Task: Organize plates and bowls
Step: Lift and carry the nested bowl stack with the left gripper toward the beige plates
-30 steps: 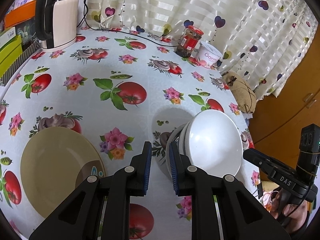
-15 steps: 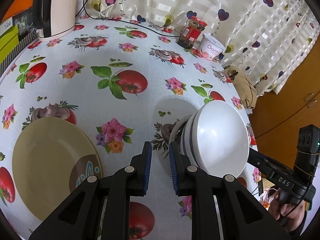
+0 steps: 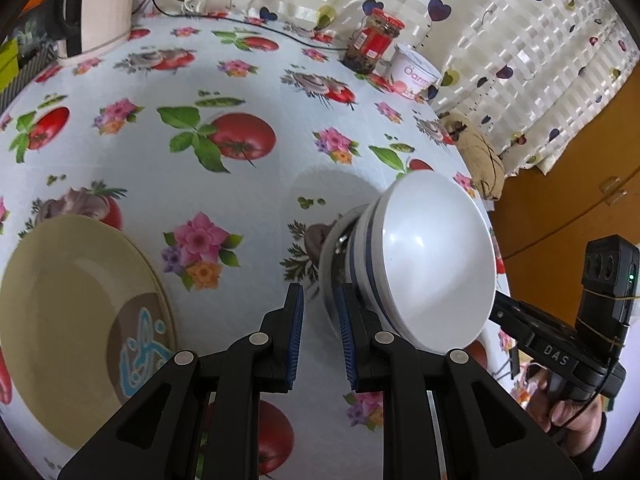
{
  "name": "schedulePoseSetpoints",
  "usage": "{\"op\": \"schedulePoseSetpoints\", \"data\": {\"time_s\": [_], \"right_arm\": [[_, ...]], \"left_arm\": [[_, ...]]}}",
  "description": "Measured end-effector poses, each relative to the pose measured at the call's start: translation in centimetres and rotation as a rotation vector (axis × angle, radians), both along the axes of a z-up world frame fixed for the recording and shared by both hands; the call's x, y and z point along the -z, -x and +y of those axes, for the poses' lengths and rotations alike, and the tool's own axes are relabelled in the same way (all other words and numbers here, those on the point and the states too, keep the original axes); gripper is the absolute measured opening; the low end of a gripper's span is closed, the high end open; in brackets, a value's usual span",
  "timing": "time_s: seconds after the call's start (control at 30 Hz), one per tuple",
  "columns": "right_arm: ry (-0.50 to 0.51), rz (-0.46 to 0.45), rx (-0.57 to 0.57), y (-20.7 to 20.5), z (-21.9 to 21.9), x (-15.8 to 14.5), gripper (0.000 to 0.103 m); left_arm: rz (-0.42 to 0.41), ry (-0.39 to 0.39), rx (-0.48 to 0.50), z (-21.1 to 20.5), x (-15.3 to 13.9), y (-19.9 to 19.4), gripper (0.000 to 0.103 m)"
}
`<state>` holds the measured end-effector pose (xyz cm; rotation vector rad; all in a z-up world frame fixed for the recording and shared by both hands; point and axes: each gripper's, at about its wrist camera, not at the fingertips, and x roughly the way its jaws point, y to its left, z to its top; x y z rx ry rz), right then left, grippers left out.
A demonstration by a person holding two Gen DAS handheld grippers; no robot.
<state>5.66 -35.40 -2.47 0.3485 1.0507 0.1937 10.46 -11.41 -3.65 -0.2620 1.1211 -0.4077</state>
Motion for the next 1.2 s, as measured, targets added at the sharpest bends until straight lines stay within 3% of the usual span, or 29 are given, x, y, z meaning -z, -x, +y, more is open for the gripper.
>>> {"op": "schedulePoseSetpoints", "data": {"time_s": [0.37, 0.73, 0.87, 1.2], "right_arm": [[-0.027, 0.016, -0.024, -0.4, 0.6, 1.0, 0.015], [-0.052, 0.018, -0.021, -0.7, 0.5, 1.5, 0.015], [-0.071, 0.017, -0.022, -0.8, 0.3, 1.6, 0.014], [-0.086, 0.010, -0.040, -1.0, 0.2, 1.8, 0.014]], "left_arm": [[0.029, -0.008, 0.011, -0.4, 1.0, -0.3, 0.019], [0.015, 0.019, 0.018, -0.5, 1.4, -0.6, 0.016], [0.046, 0.040, 0.042, -0.9, 2.2, -0.7, 0.016], [0.039, 0.026, 0.055, -1.3, 2.3, -0.6, 0.017]]}}
